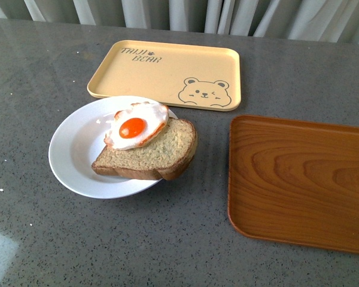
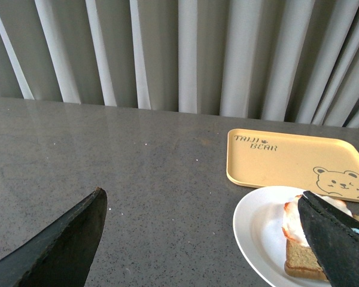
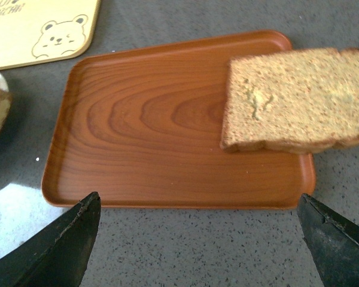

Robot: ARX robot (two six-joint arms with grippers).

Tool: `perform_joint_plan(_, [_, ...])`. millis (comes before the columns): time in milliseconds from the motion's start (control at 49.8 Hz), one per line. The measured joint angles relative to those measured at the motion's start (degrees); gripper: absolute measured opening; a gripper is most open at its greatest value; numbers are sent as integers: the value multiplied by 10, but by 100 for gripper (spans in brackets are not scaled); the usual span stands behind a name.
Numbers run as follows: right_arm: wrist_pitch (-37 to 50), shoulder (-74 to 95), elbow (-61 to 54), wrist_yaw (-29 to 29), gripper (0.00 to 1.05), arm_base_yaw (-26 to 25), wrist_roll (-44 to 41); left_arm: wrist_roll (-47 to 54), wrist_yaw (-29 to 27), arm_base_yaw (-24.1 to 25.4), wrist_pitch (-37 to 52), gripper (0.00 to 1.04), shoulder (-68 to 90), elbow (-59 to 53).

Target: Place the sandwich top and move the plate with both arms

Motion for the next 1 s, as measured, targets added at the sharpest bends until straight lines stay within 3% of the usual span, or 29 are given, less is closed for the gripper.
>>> perform_joint_plan(120, [145, 161, 21, -105, 96, -190, -60, 0, 0, 0, 0, 96, 0, 0])
perform_joint_plan(281, [271, 369, 54, -158, 96, -344, -122, 0, 0, 0, 0, 96, 0, 0])
perform_joint_plan(381, [336, 480, 67, -165, 96, -395, -150, 0, 0, 0, 0, 96, 0, 0])
perform_joint_plan(582, [440, 621, 77, -163, 96, -410, -159, 0, 0, 0, 0, 96, 0, 0])
perform_joint_plan(1004, [633, 817, 94, -139, 96, -305, -49, 0, 0, 0, 0, 96, 0, 0])
